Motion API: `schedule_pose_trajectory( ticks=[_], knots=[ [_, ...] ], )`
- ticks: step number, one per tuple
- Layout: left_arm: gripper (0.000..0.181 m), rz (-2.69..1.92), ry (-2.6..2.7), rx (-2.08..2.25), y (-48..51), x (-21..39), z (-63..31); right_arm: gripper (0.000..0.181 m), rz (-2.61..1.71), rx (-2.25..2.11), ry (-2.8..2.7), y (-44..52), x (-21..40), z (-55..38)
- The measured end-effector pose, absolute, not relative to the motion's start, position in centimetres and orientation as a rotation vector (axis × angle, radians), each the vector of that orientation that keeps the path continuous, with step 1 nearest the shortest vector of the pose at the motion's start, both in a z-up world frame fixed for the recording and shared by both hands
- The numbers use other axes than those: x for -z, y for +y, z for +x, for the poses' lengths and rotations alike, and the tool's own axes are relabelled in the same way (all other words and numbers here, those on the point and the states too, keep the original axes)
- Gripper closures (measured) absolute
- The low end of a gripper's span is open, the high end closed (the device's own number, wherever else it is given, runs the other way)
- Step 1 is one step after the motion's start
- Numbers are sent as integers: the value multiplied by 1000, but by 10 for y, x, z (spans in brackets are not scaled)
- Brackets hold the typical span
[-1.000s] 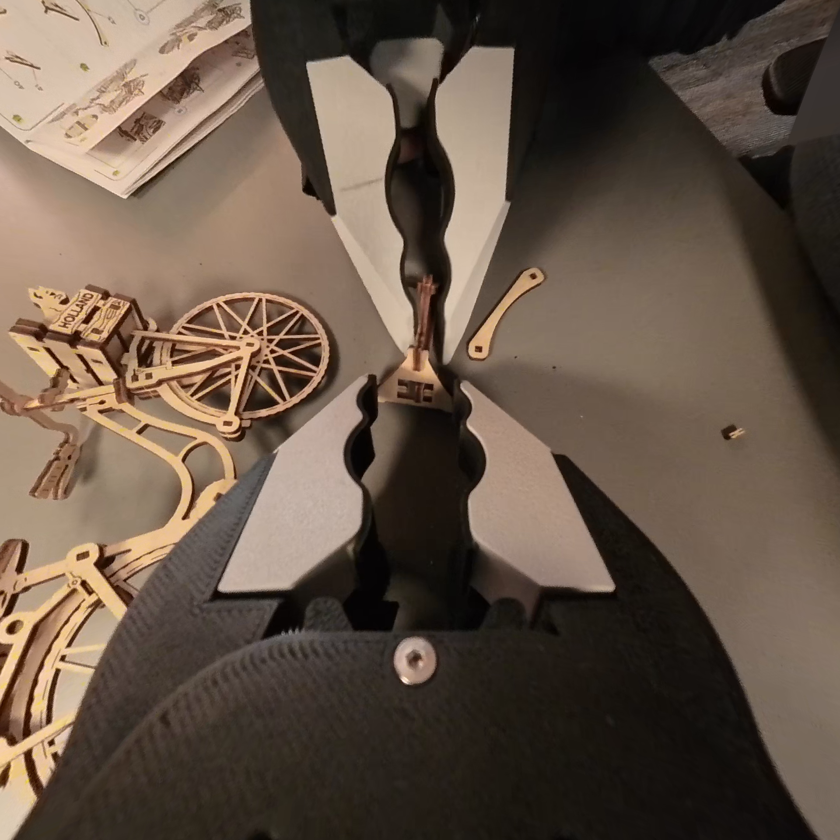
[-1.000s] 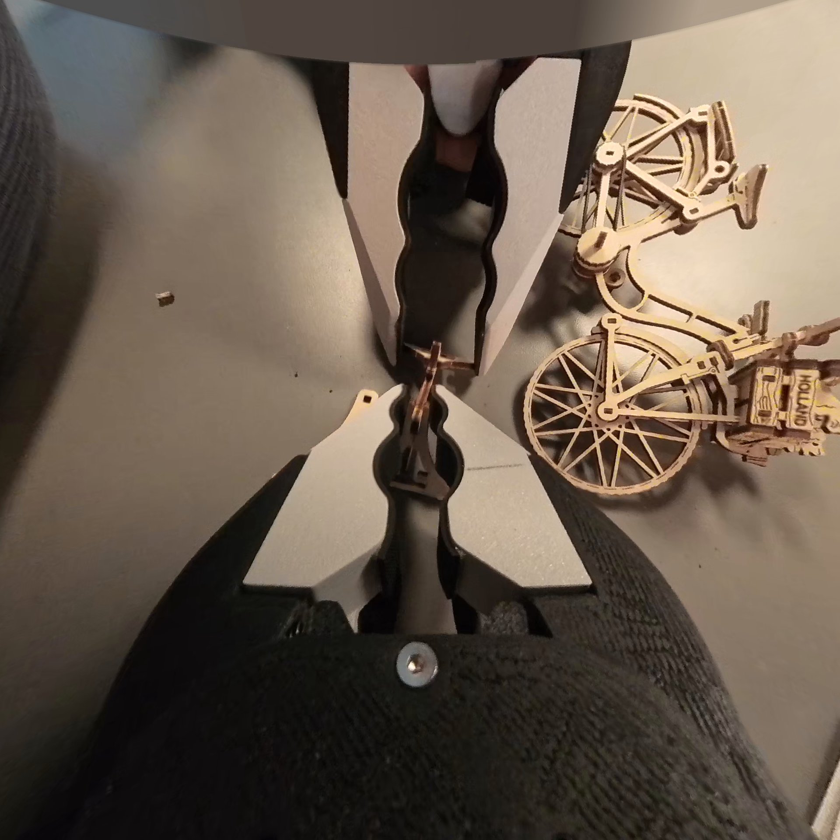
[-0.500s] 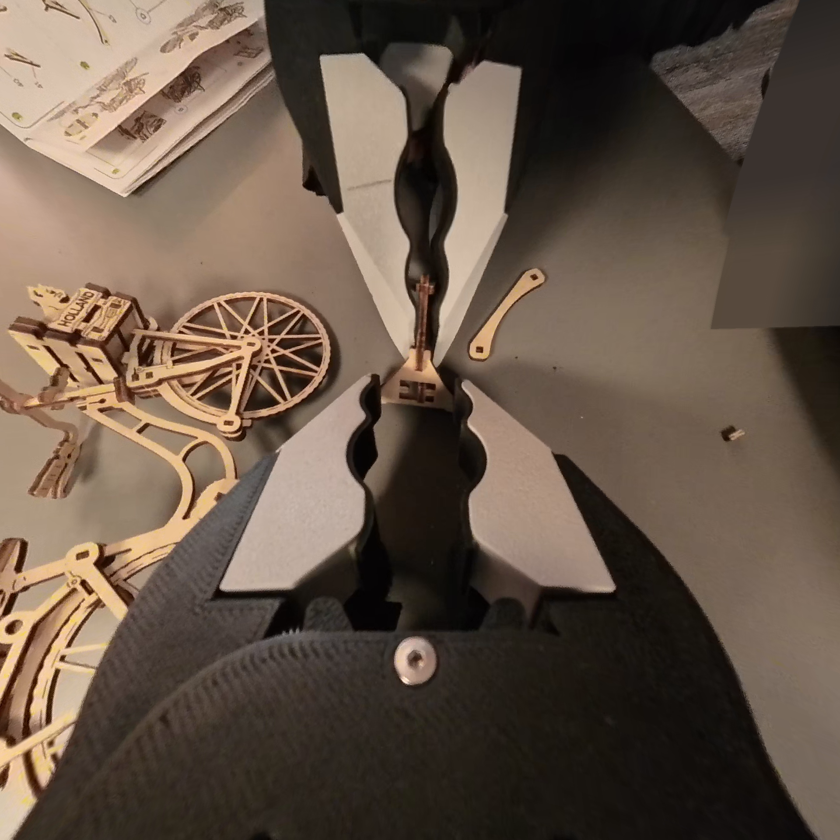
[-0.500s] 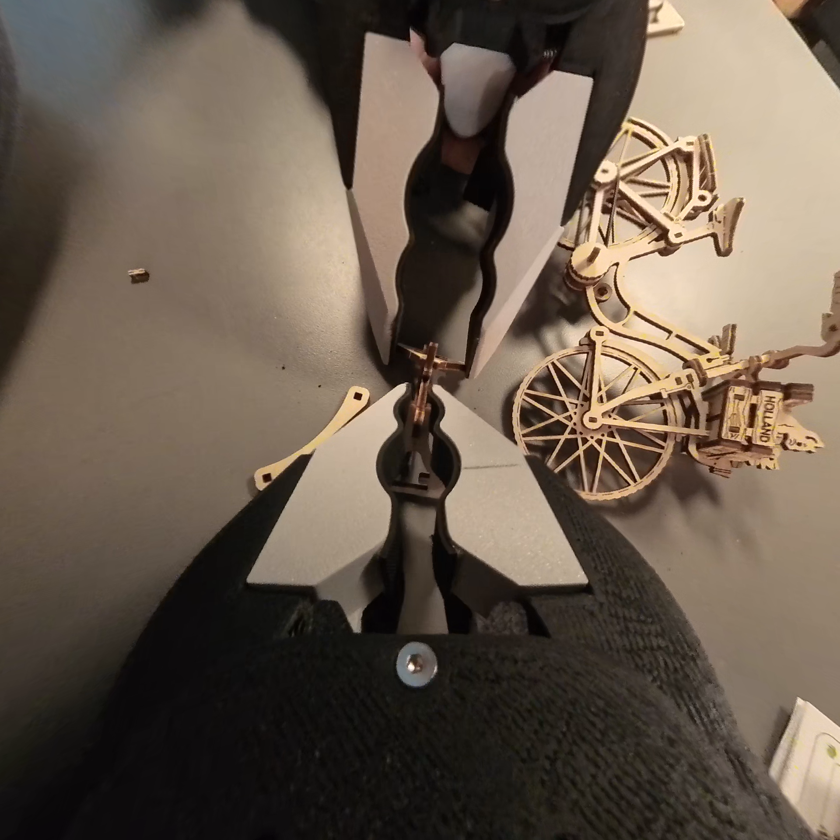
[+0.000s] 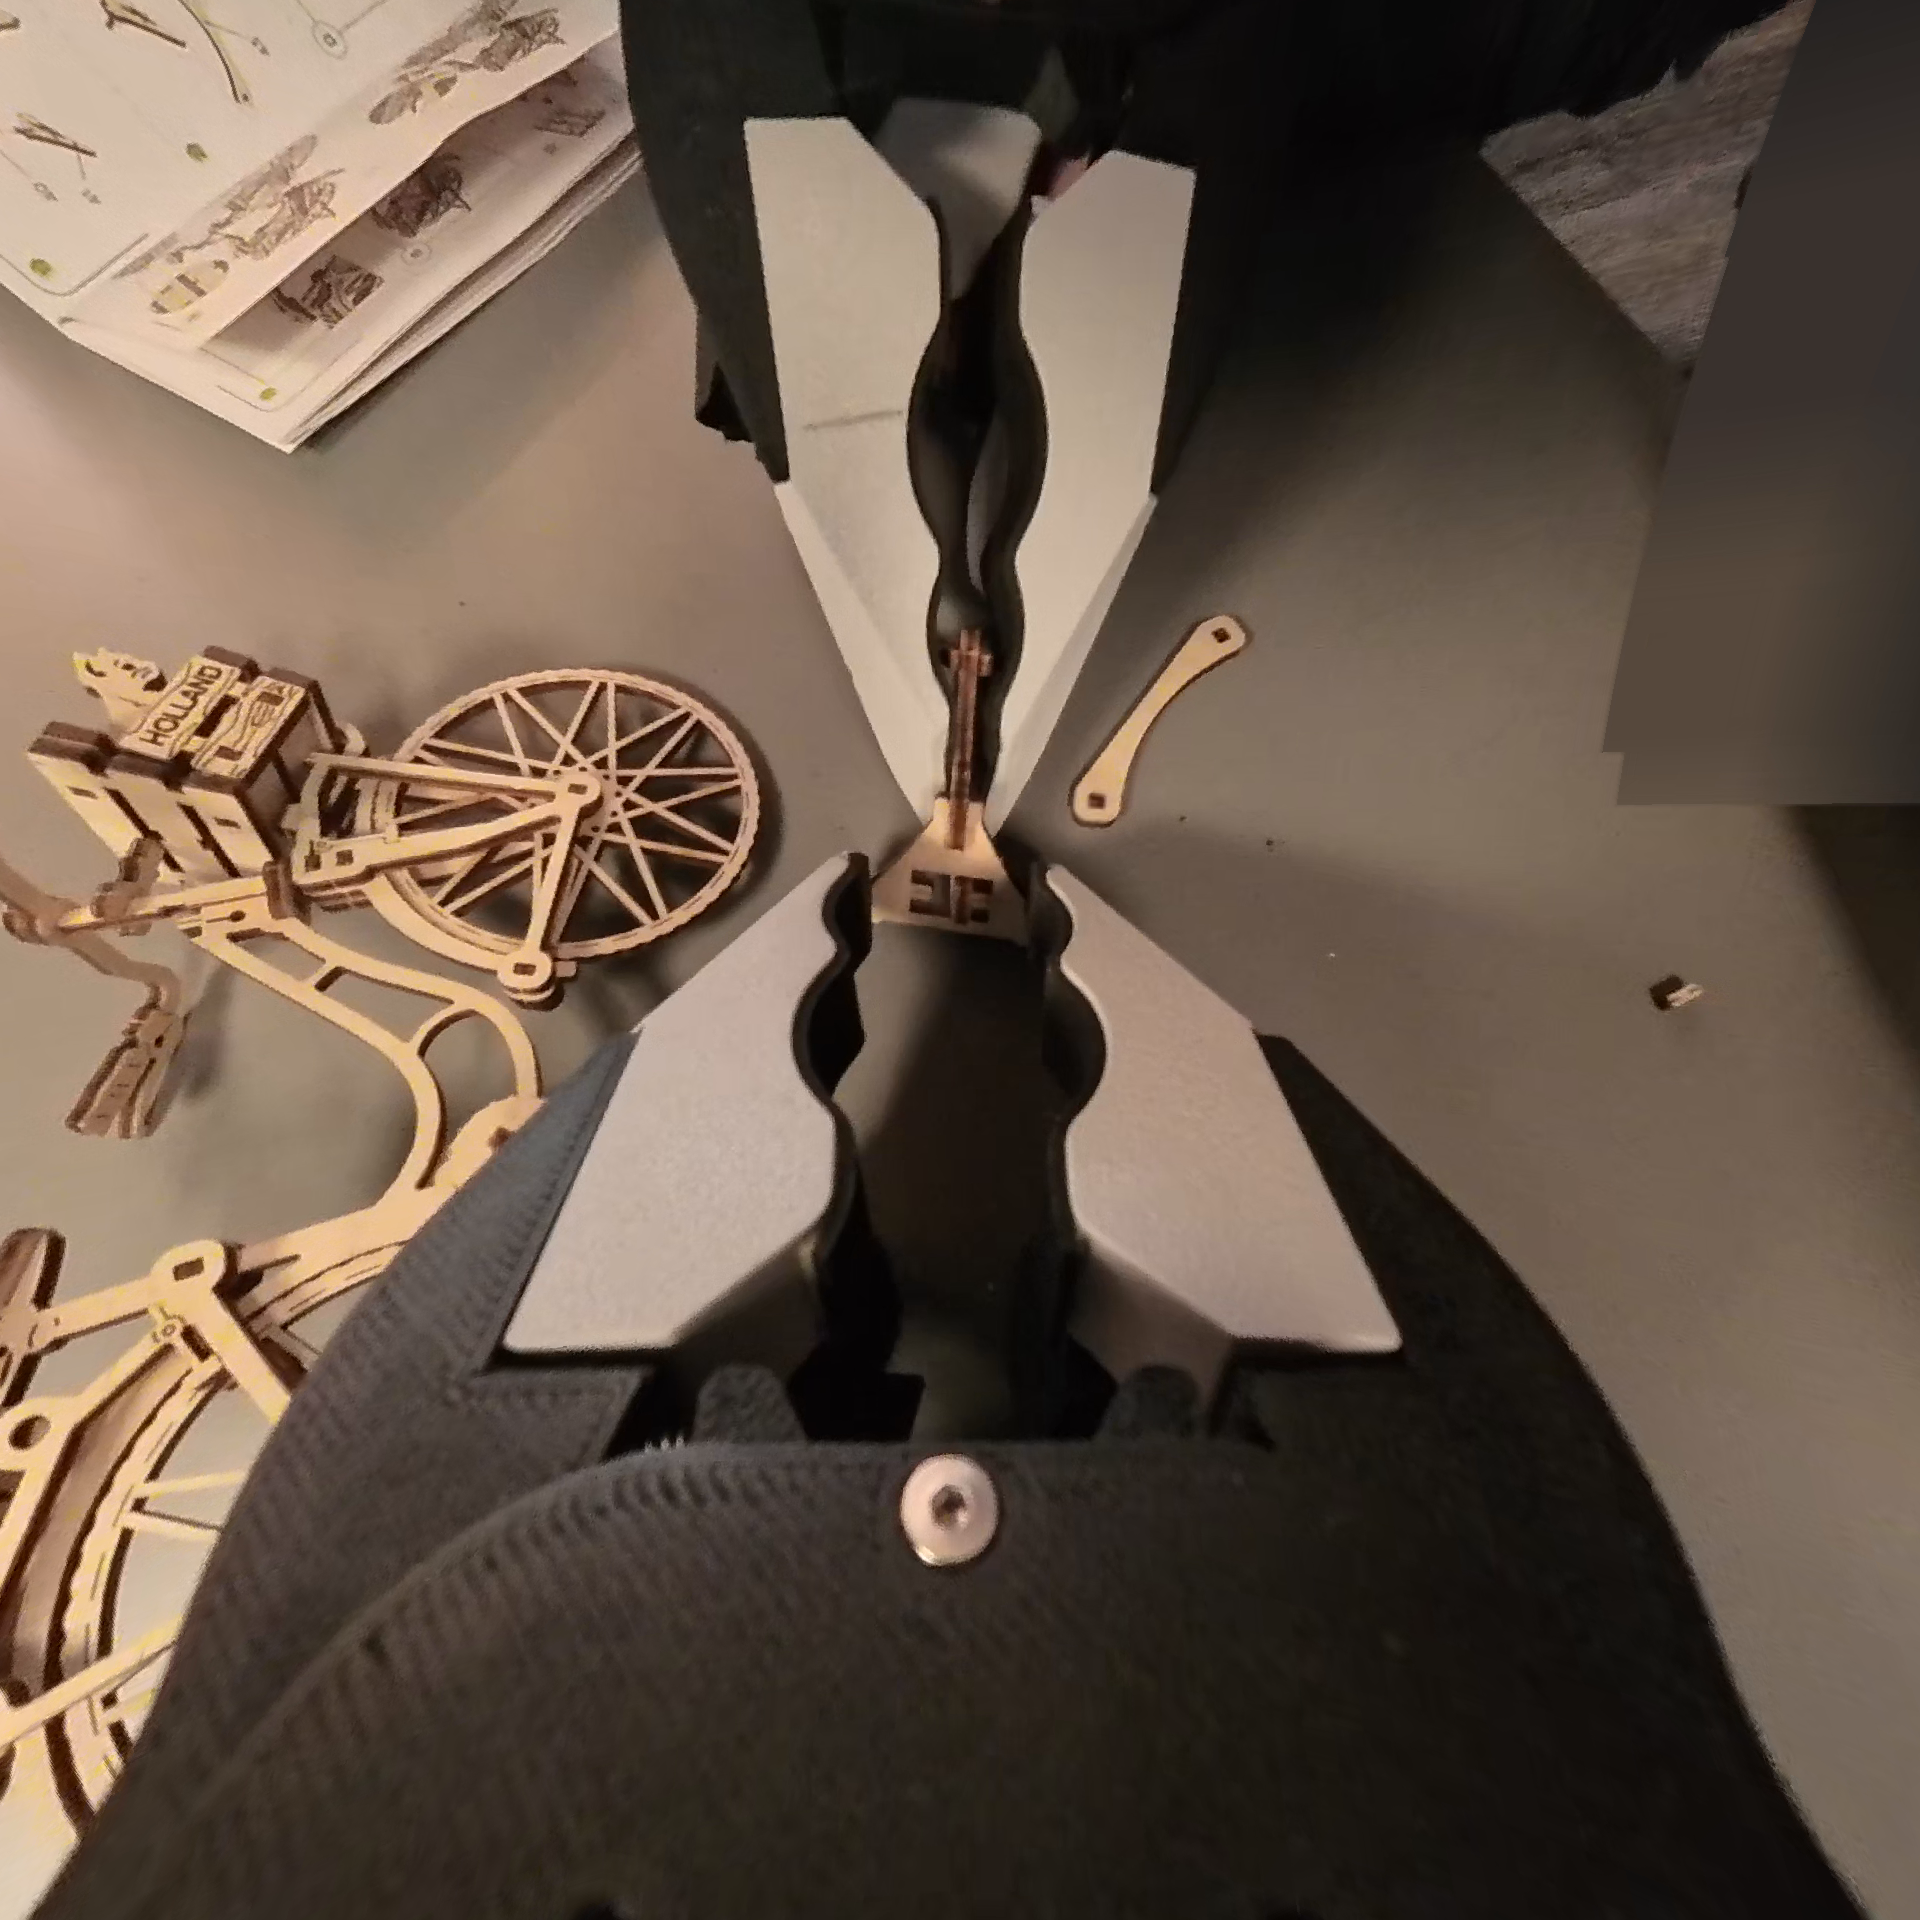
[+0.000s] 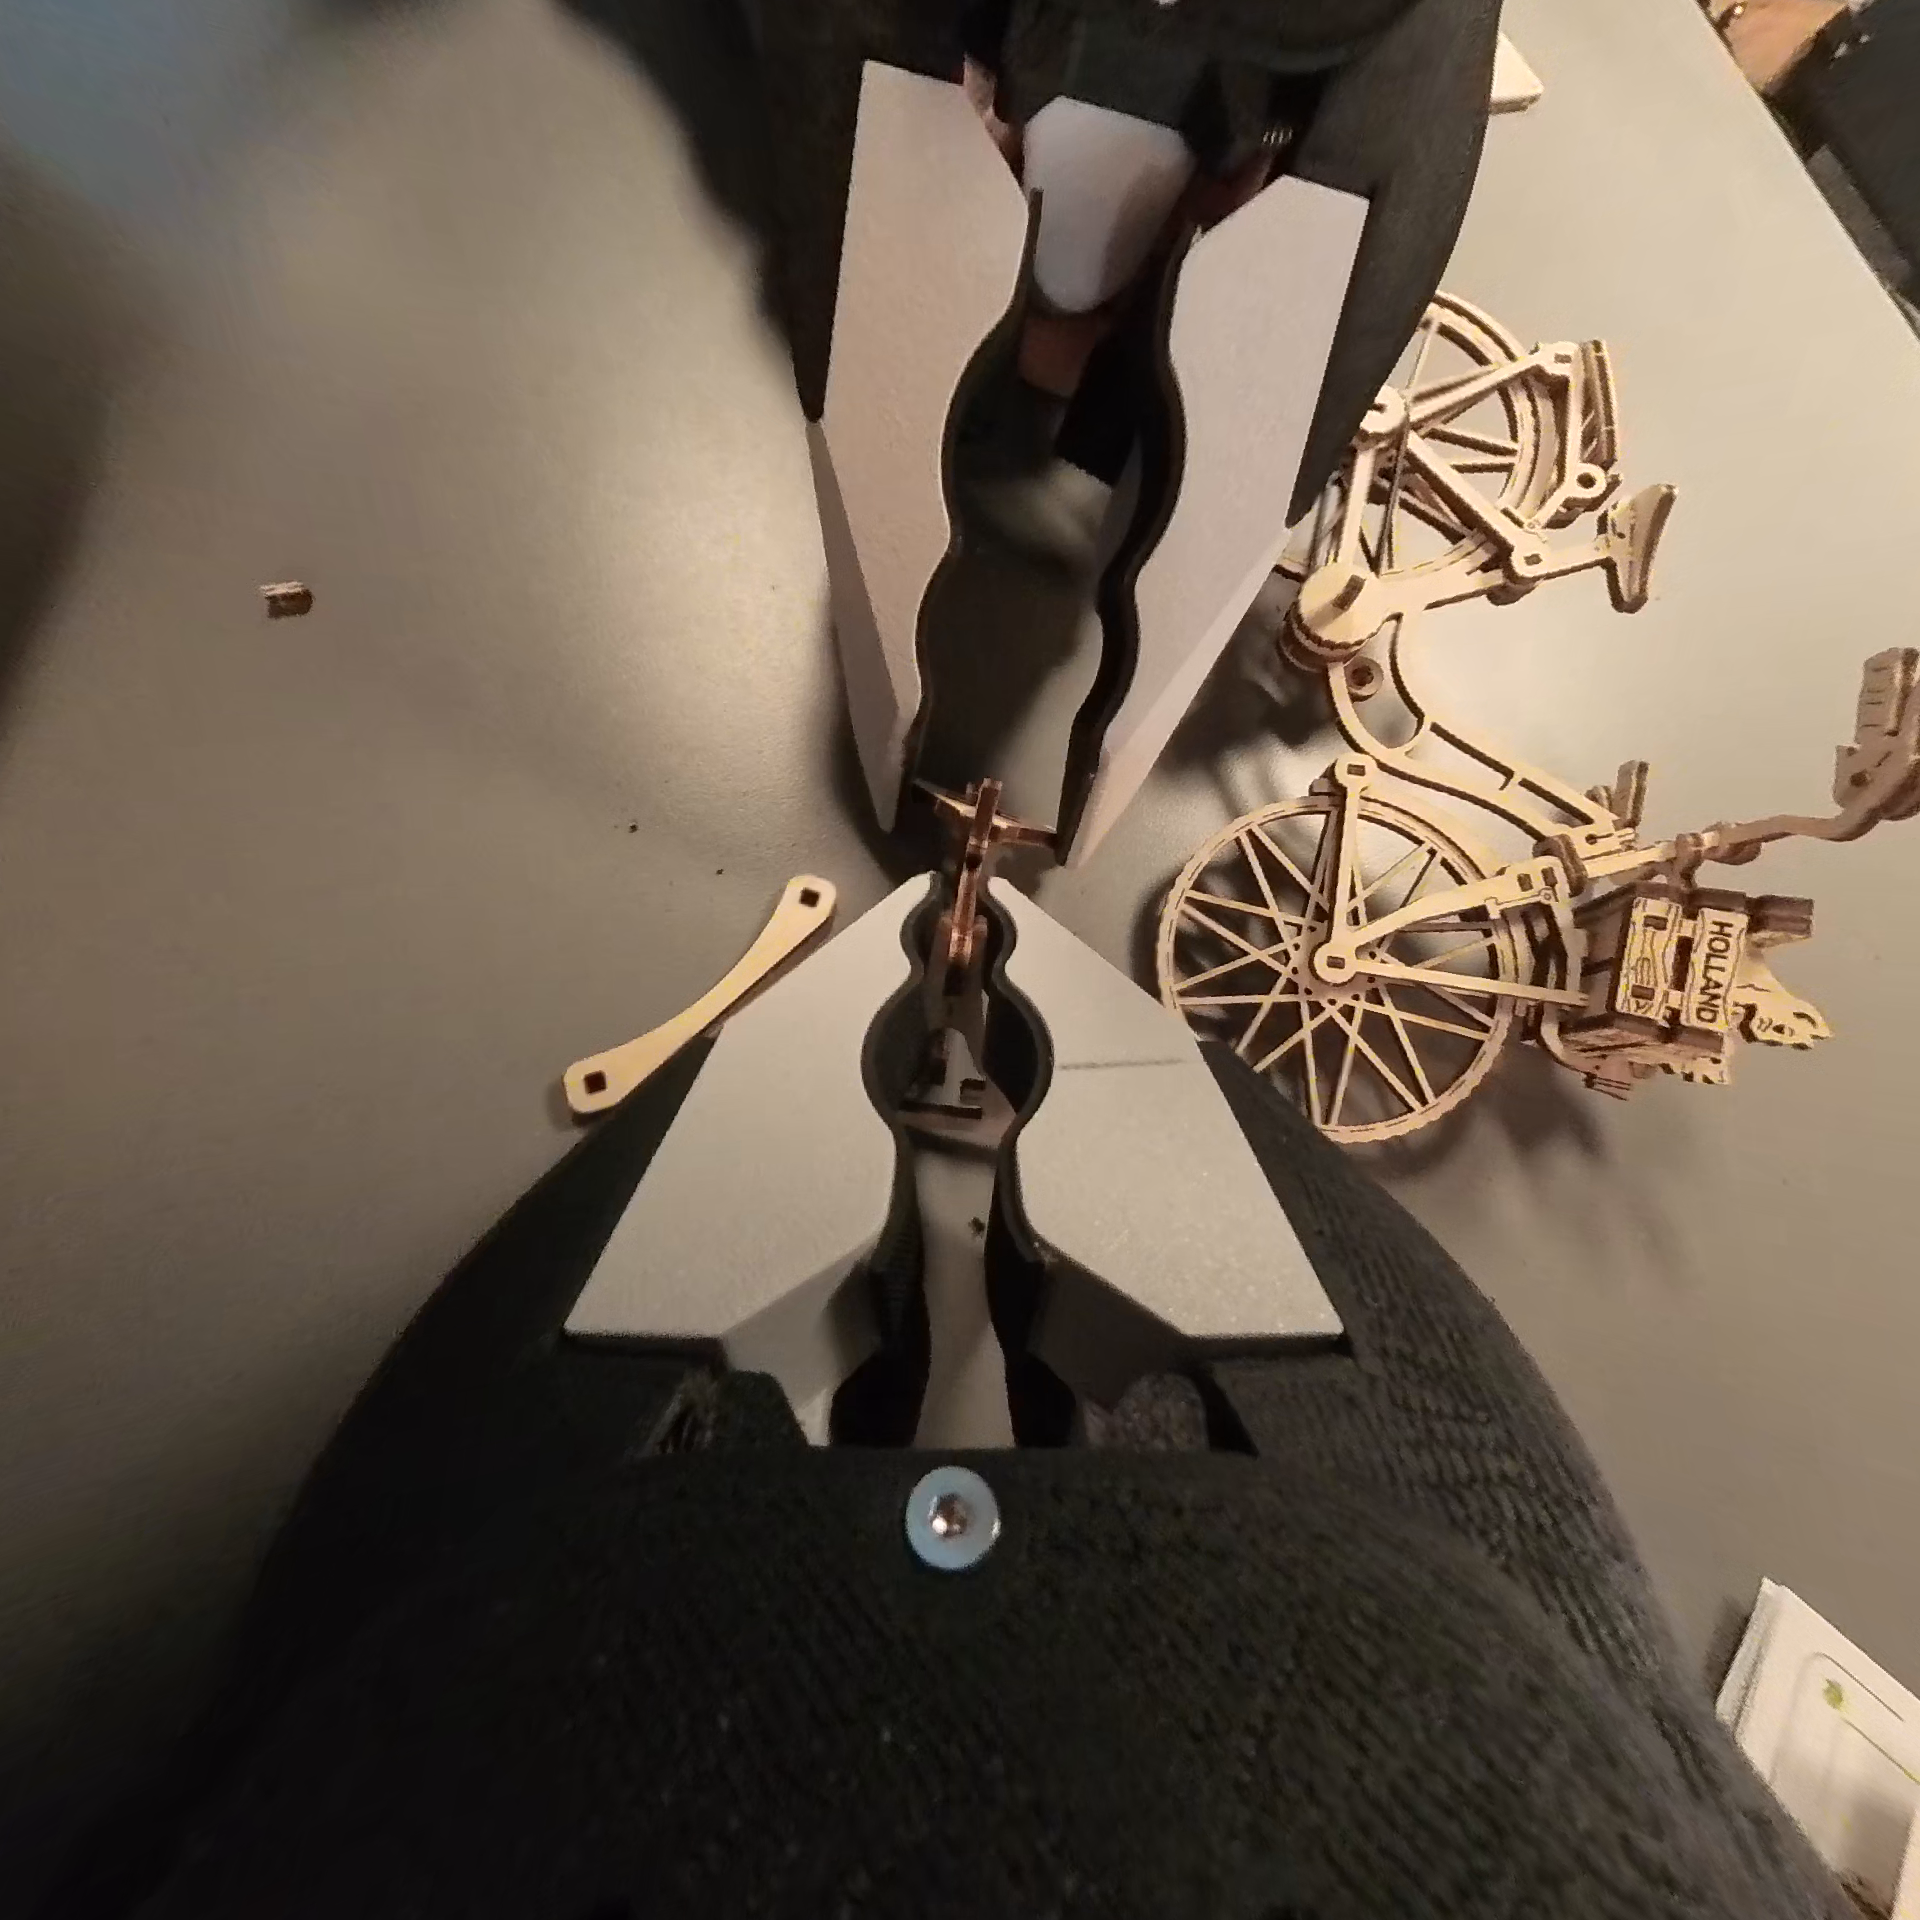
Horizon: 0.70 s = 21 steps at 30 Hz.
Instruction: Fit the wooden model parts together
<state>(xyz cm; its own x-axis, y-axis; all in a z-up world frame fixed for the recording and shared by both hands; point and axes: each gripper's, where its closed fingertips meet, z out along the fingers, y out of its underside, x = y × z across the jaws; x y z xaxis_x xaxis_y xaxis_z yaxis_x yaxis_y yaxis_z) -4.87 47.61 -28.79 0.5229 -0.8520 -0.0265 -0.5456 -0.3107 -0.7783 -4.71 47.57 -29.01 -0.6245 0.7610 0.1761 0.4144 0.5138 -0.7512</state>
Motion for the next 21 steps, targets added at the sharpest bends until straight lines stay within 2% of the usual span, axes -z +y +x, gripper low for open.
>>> schedule_pose_trajectory(
  ticks=[16, 21],
  knots=[
    [151, -1997, 1136, 501, 476, 287, -49, 177, -1024, -971, -2250, 473, 289, -49],
    [151, -1995, 1137, 498, 476, 287, -49, 145, -1037, -978, -2225, 475, 287, -50]
  ],
)
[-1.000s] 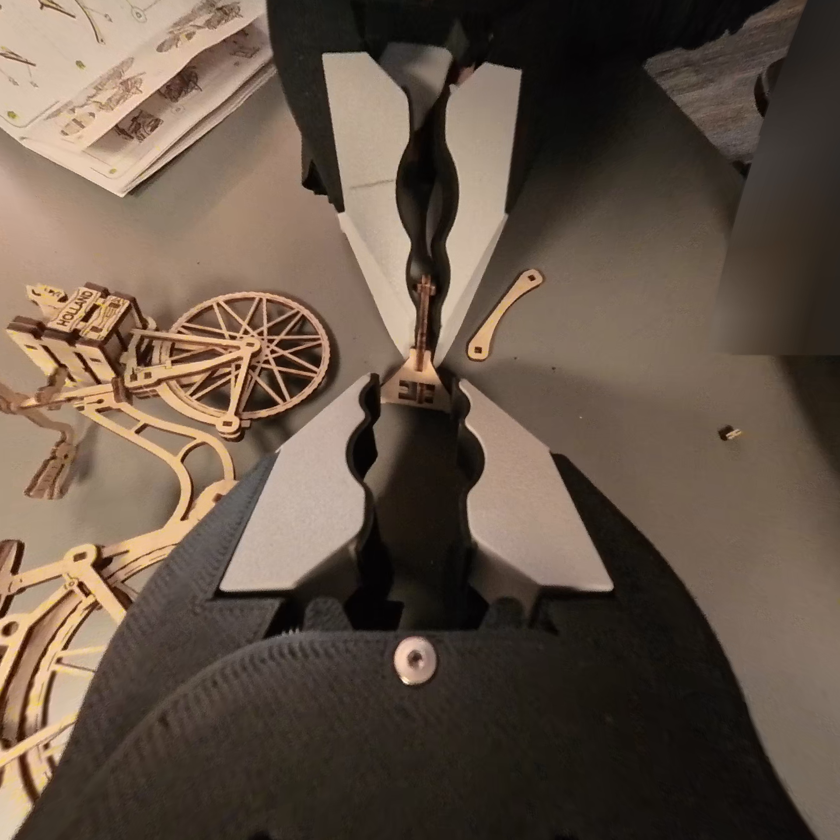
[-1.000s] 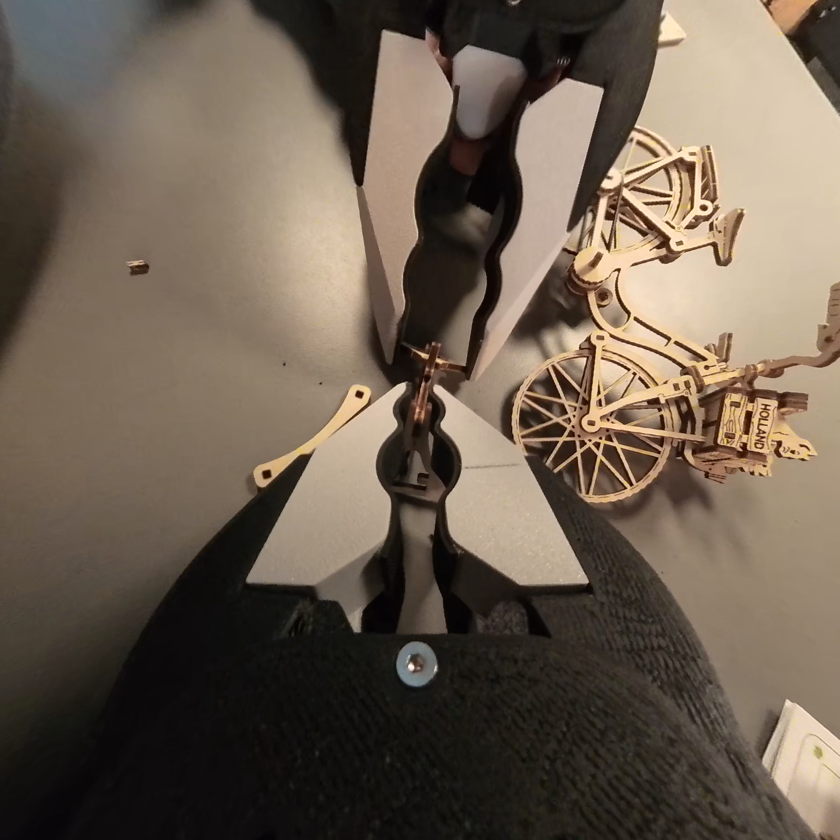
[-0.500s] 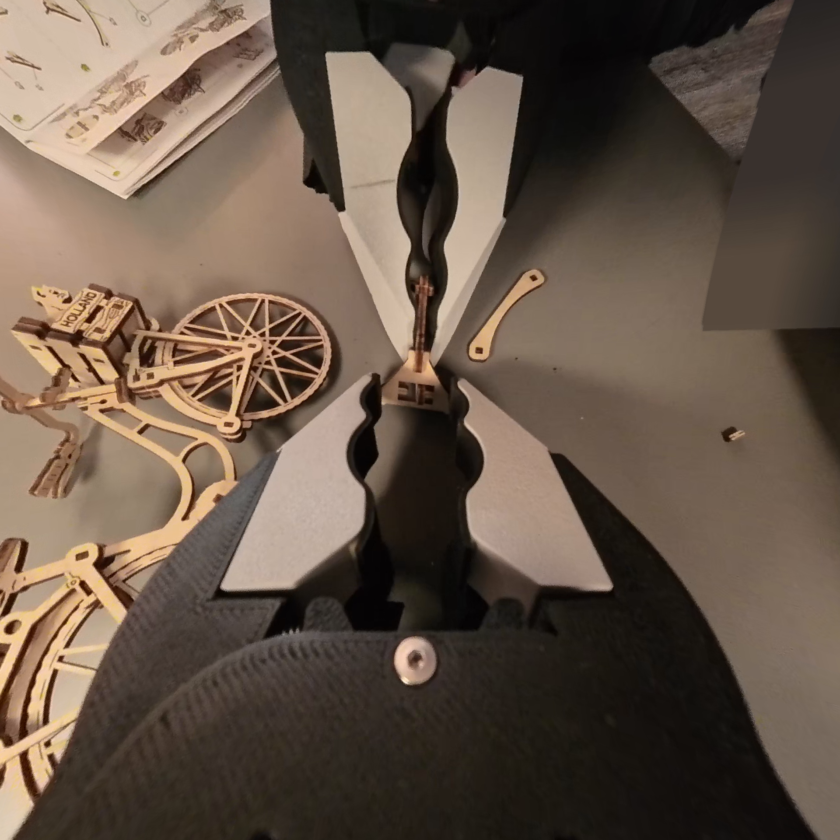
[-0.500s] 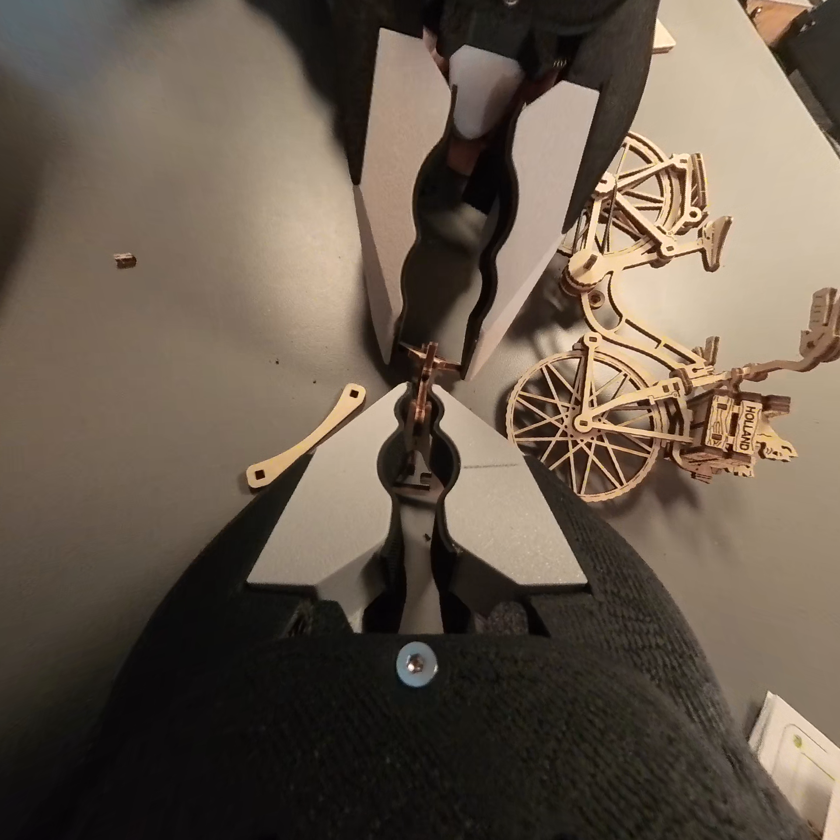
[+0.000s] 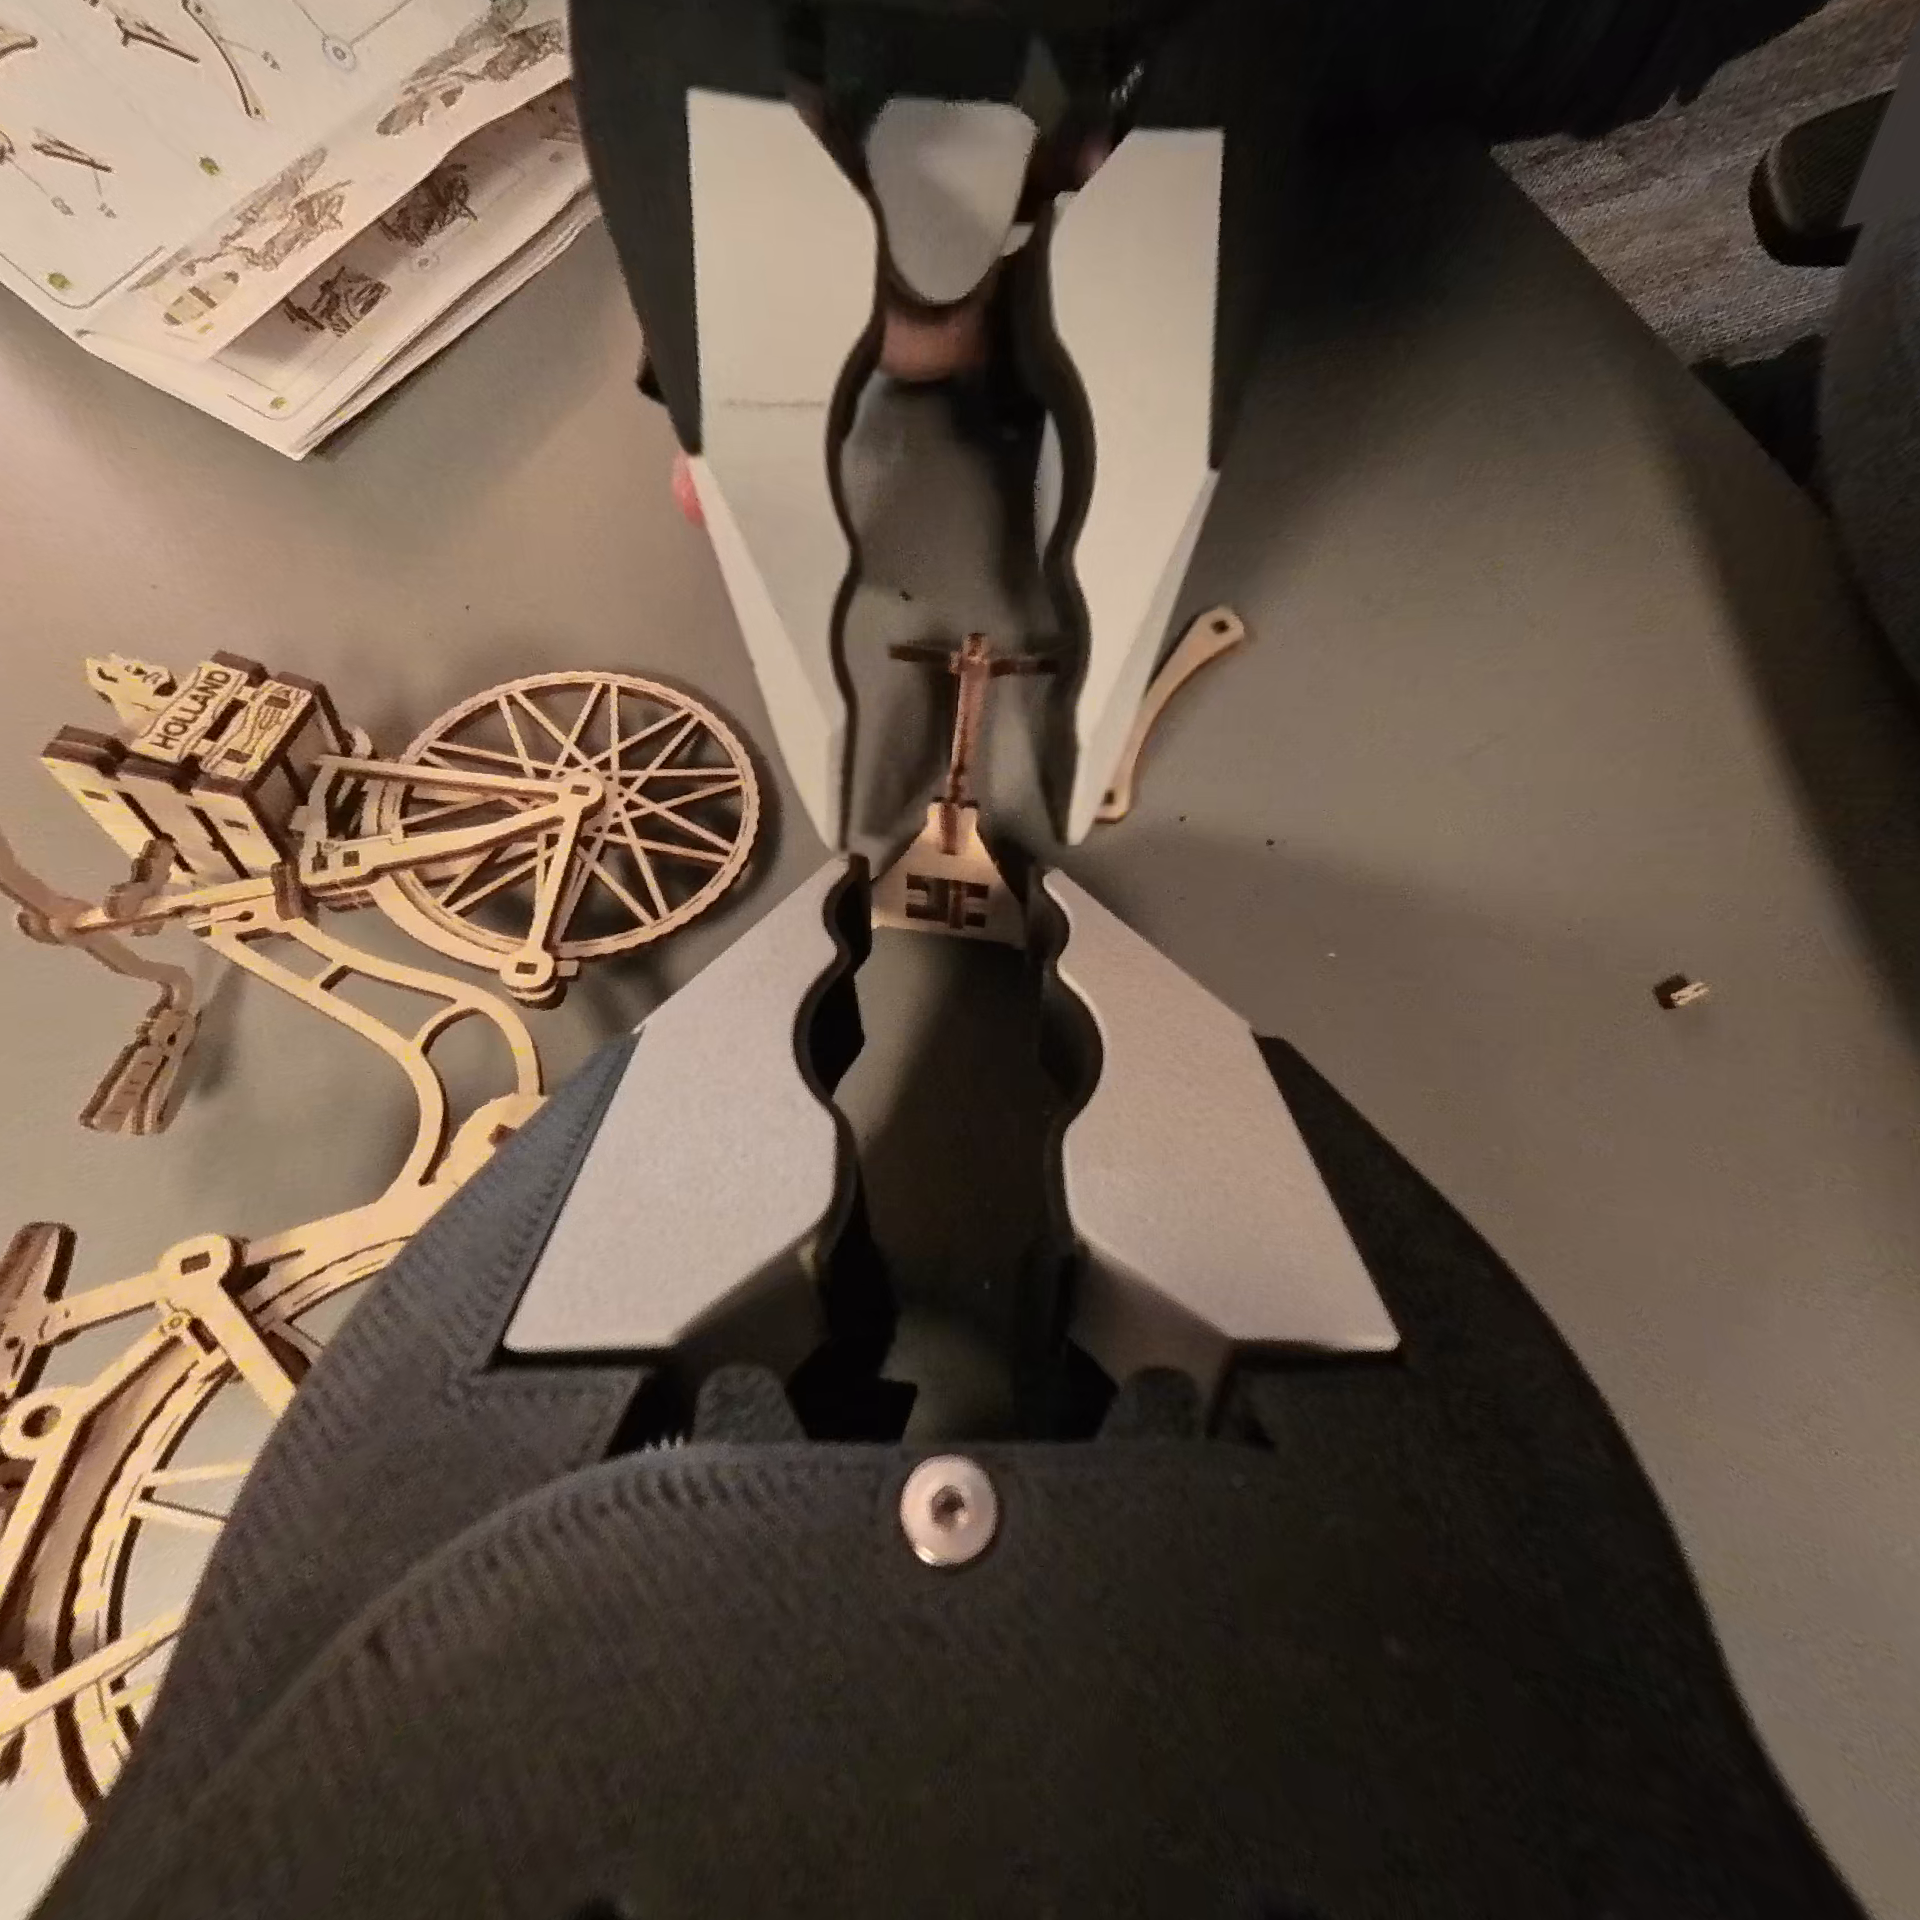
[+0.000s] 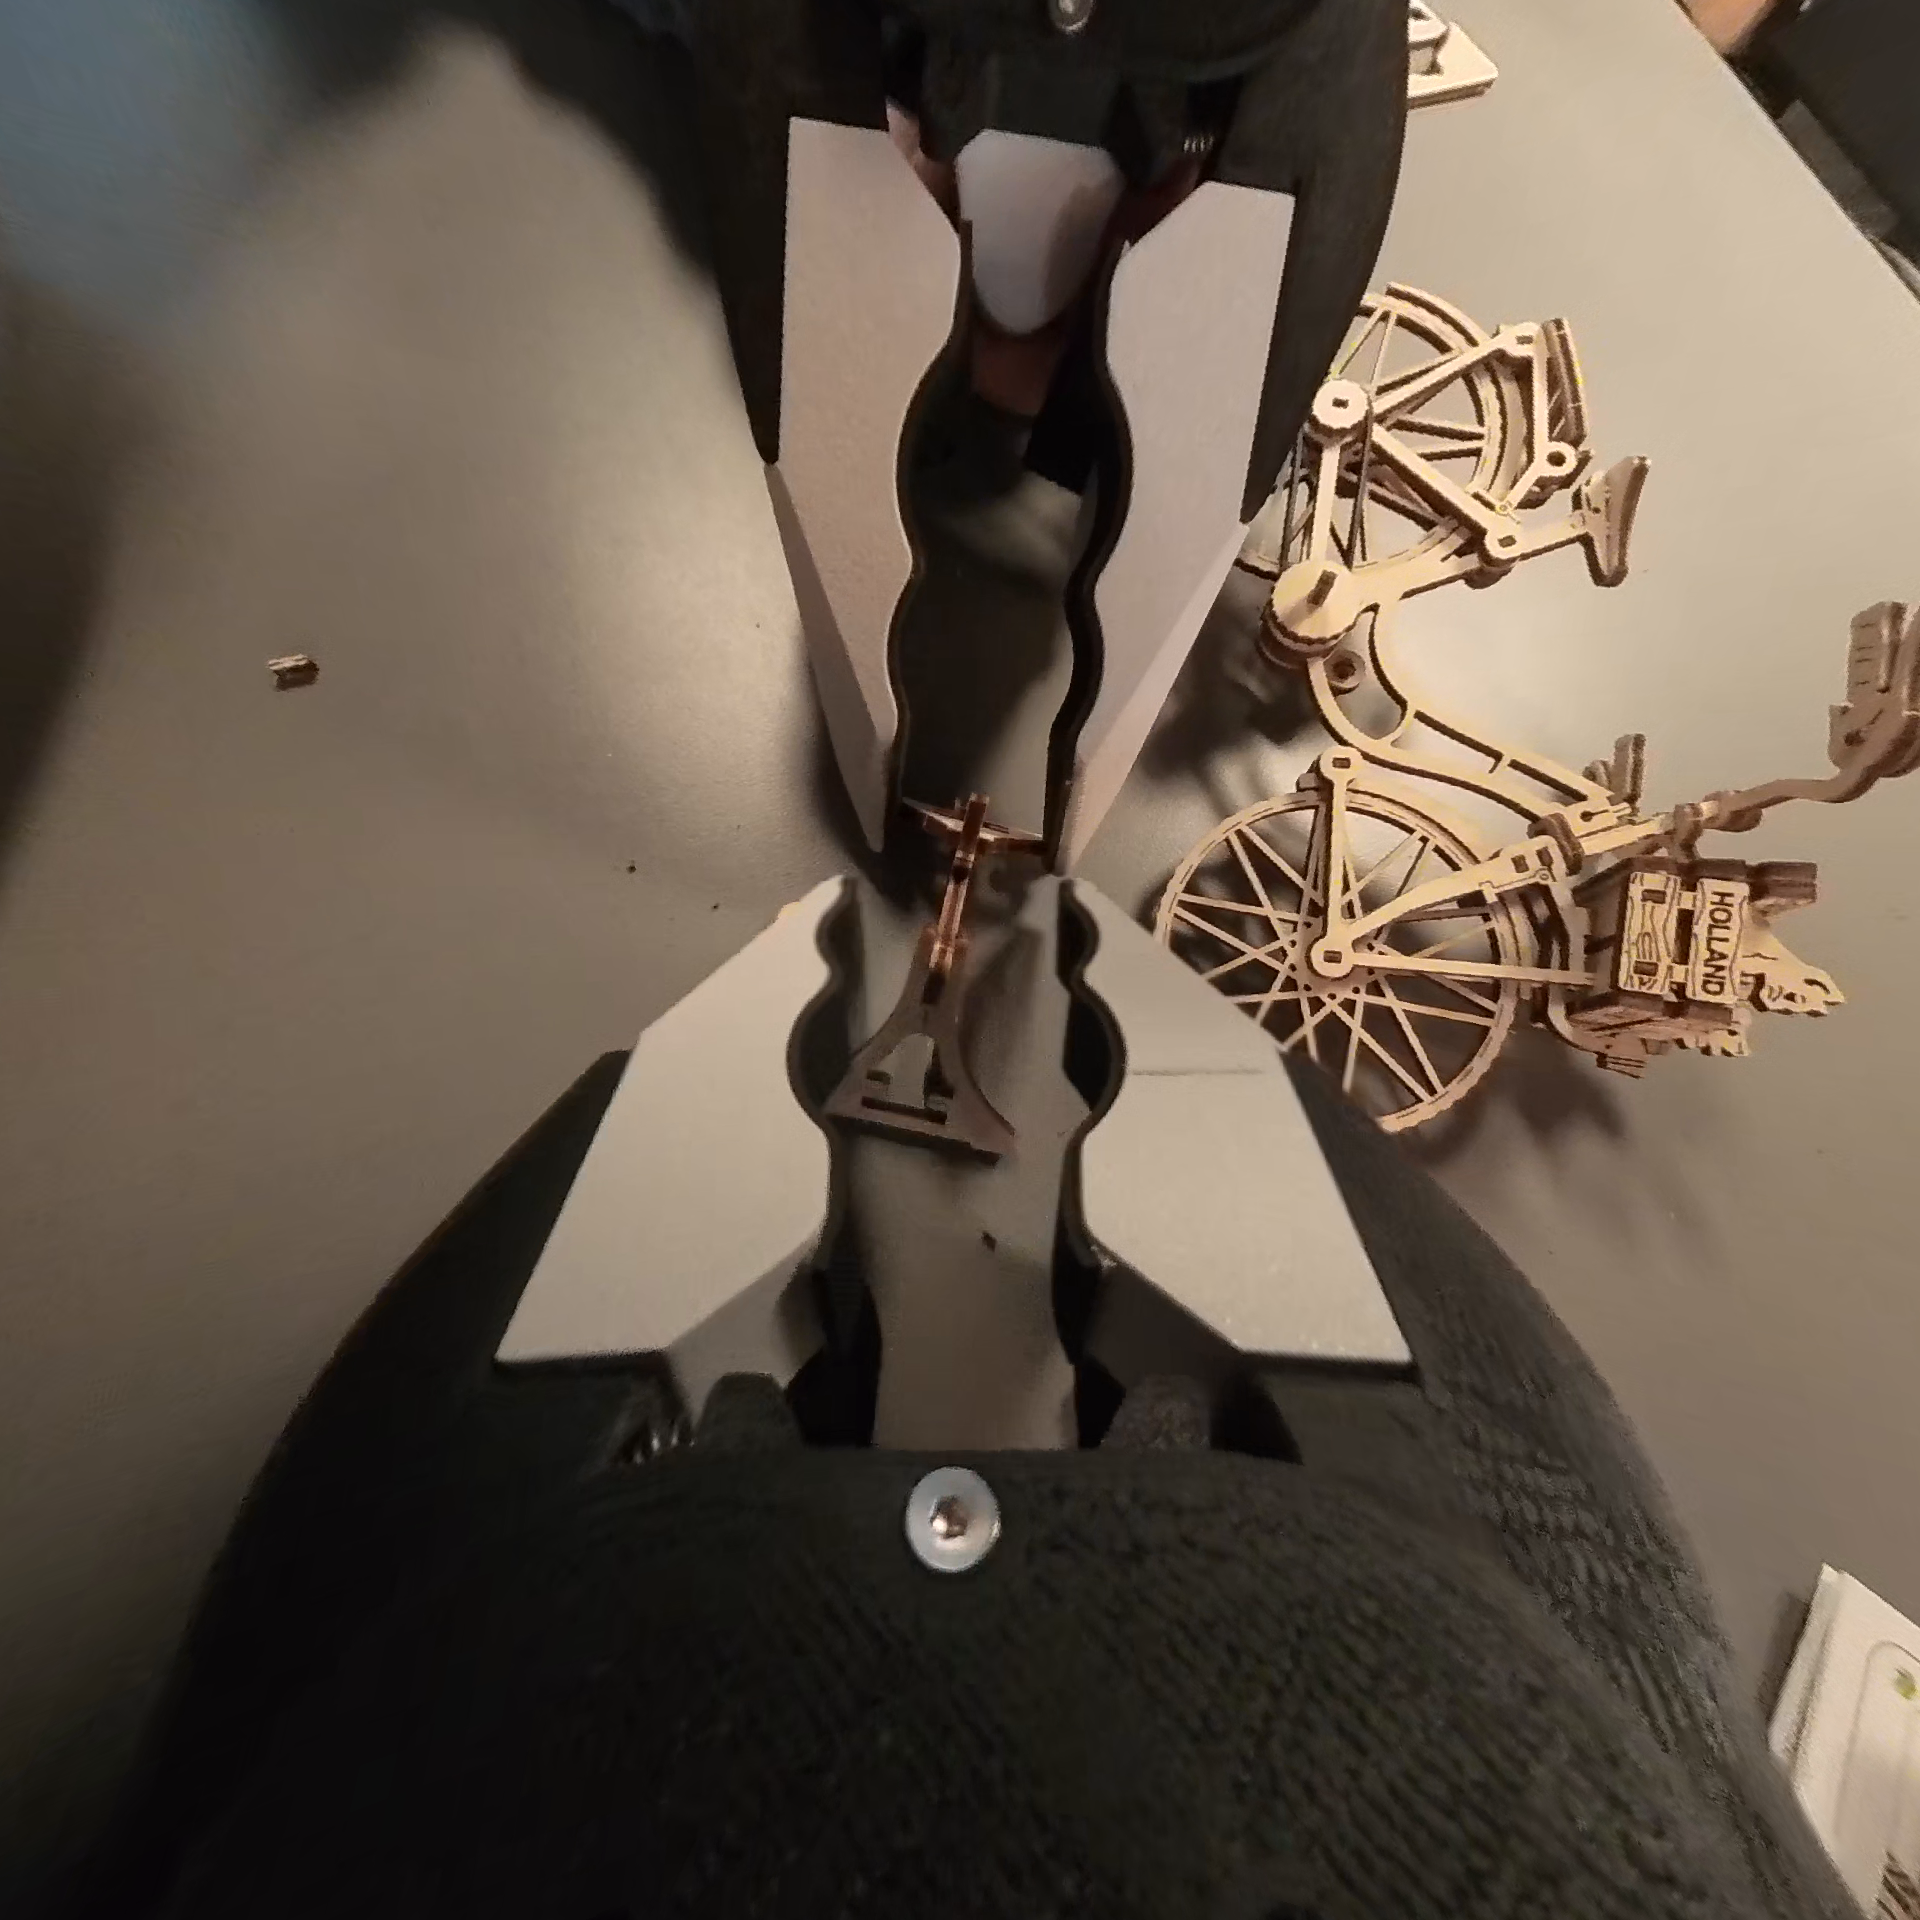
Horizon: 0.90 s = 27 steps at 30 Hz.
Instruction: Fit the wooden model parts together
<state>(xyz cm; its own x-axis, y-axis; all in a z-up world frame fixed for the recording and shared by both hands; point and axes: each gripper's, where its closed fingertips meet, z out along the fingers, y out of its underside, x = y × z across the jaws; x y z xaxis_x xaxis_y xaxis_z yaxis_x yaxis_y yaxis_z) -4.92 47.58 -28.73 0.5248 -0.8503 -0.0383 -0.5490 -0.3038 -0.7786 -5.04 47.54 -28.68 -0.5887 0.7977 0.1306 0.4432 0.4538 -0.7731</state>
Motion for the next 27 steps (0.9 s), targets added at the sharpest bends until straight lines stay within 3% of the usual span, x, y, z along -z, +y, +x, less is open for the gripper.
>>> schedule_pose_trajectory(
  ticks=[4, 7, 27],
  knots=[
    [151, -1994, 1138, 496, 476, 287, -49, 123, -1023, -1011, -2225, 476, 284, -45],
    [151, -1993, 1139, 493, 476, 287, -49, 119, -1027, -1022, -2220, 483, 281, -38],
    [149, -1979, 1150, 453, 476, 288, -50, 128, -1129, -1008, -2305, 493, 290, -16]
  ],
)
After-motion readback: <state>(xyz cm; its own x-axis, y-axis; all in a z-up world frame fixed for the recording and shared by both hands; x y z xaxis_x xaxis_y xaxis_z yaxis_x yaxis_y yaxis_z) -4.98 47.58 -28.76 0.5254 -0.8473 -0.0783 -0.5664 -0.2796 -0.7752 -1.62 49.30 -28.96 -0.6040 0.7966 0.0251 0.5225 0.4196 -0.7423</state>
